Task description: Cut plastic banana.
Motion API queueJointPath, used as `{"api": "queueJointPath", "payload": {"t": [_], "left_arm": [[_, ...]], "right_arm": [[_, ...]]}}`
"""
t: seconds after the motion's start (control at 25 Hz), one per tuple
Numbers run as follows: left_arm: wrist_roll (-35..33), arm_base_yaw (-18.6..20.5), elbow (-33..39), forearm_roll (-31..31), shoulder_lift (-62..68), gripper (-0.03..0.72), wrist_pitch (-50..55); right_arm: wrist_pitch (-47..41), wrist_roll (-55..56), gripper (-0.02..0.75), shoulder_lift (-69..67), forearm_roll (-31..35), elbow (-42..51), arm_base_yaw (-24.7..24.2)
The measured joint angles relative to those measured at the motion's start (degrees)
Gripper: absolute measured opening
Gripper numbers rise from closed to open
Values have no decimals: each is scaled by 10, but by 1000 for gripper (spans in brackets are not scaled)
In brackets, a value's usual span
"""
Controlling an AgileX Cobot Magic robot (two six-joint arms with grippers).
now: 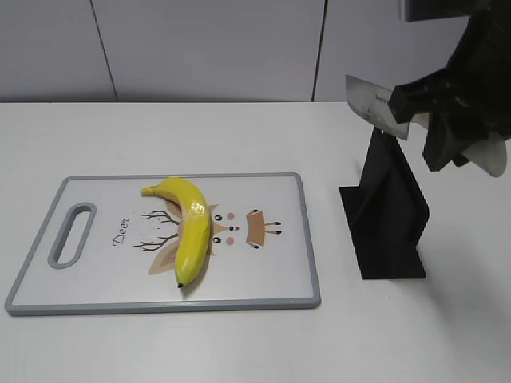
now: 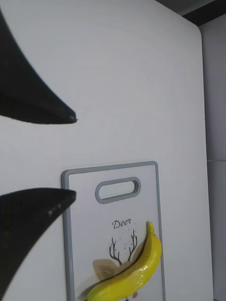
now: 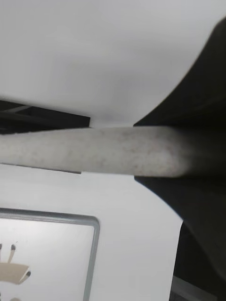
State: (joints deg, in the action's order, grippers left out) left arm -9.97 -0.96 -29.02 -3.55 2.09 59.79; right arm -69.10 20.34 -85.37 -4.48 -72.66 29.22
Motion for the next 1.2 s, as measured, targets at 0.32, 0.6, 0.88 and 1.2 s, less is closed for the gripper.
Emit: {"api": "queueJointPath", "payload": {"t": [0.32, 0.6, 0.88, 1.2], "left_arm": [[0, 0, 0, 0, 0, 428, 0], [0, 0, 0, 0, 0, 428, 0], [-10, 0, -22, -4, 53, 465, -69], [-115, 0, -66, -58, 217, 585, -181]], "right_arm": [[2, -125, 166, 3, 2, -42, 0], [74, -289, 166, 3, 4, -42, 0], [154, -472, 166, -15, 87, -46, -24], [128, -779, 166, -71, 210, -47, -70]]}}
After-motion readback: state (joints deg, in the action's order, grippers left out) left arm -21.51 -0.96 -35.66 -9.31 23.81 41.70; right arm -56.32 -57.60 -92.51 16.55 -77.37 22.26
